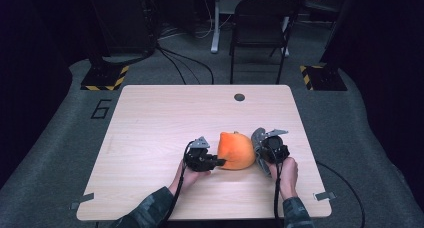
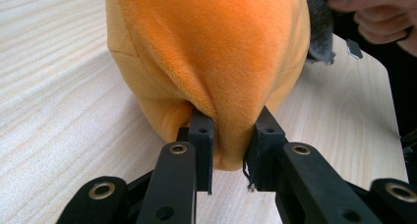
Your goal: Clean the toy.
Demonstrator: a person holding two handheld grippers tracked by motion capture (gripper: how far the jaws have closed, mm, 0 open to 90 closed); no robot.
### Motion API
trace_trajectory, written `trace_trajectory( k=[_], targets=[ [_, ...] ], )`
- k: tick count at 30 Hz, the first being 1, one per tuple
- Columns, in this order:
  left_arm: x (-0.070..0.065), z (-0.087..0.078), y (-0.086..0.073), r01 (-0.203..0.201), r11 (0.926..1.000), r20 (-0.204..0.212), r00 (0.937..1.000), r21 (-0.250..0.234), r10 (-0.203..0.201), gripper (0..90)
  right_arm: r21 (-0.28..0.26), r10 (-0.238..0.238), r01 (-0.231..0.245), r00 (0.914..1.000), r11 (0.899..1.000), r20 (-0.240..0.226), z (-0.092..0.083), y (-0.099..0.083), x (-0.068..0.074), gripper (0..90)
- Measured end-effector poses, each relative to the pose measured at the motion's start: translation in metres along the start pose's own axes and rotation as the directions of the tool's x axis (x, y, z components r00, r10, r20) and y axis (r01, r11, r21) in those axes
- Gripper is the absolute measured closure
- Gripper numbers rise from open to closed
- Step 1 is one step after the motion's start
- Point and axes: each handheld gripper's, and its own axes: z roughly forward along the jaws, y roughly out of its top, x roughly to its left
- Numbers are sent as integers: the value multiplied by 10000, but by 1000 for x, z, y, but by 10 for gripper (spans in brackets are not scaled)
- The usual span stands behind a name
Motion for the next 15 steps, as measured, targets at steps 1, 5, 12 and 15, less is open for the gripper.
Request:
trace_trajectory(
  k=[1, 5, 12, 15],
  targets=[
    [0, 0, 0, -10, 10000, -10, 10000, -8, 10, 758, 253, 42, -43, 10000, 9997, 48, 6, -3, -3, 766],
    [0, 0, 0, -3, 10000, 0, 10000, -12, 3, 757, 259, 198, -202, 9997, 9995, 154, 5, -4, -12, 767],
    [0, 1, 0, -39, 10000, 8, 10000, 12, 39, 757, -1645, -134, 85, 9995, 9863, -284, -60, 20, 3, 766],
    [0, 1, 0, -64, 10000, 25, 10000, 27, 64, 757, -2296, -918, 741, 9935, 9705, -676, -77, 30, 32, 766]
  ],
)
